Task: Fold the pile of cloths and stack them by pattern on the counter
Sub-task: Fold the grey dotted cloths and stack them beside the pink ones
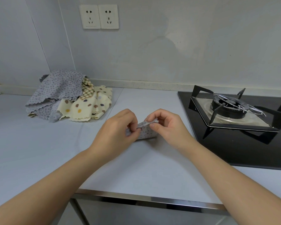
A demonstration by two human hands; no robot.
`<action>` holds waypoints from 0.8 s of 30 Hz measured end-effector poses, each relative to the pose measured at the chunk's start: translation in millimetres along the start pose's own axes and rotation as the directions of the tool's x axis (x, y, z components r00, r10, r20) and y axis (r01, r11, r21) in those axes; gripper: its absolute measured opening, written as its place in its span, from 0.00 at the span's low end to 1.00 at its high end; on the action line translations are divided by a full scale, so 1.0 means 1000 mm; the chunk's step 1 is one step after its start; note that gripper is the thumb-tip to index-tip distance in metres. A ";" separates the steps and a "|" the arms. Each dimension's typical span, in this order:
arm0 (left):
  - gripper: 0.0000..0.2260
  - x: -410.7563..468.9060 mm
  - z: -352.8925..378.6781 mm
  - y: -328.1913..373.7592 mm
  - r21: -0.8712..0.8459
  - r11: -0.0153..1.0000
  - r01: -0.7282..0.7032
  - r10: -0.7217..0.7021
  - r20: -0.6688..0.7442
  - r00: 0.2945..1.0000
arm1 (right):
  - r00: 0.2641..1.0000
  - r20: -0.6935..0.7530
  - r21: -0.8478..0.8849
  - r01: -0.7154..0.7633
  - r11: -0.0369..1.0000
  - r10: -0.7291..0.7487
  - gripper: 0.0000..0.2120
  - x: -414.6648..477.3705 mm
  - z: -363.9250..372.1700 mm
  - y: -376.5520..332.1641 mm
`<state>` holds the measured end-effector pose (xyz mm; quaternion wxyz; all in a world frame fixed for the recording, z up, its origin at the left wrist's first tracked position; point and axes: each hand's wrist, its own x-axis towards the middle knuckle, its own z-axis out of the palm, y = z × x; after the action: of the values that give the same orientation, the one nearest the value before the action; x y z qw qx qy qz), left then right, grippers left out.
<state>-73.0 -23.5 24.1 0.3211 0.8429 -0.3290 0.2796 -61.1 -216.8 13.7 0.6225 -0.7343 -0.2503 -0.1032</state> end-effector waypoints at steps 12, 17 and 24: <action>0.12 0.000 0.000 0.001 -0.010 0.998 0.069 -0.069 0.038 0.997 | 0.994 0.041 -0.039 -0.101 0.994 0.102 0.11 -0.001 0.001 -0.002; 0.11 0.000 -0.001 0.002 0.001 0.994 0.107 -0.107 0.041 0.993 | 0.996 -0.020 -0.046 -0.083 0.995 0.083 0.12 -0.001 -0.001 -0.005; 0.10 0.000 -0.004 0.005 -0.035 0.987 0.159 -0.158 0.029 0.987 | 0.994 -0.007 -0.085 -0.105 0.991 0.105 0.05 -0.002 0.000 -0.004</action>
<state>-77.5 -23.4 28.6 0.3536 0.8640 -0.2700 0.2359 -64.7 -216.9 16.6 0.5954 -0.7723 -0.2059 -0.0818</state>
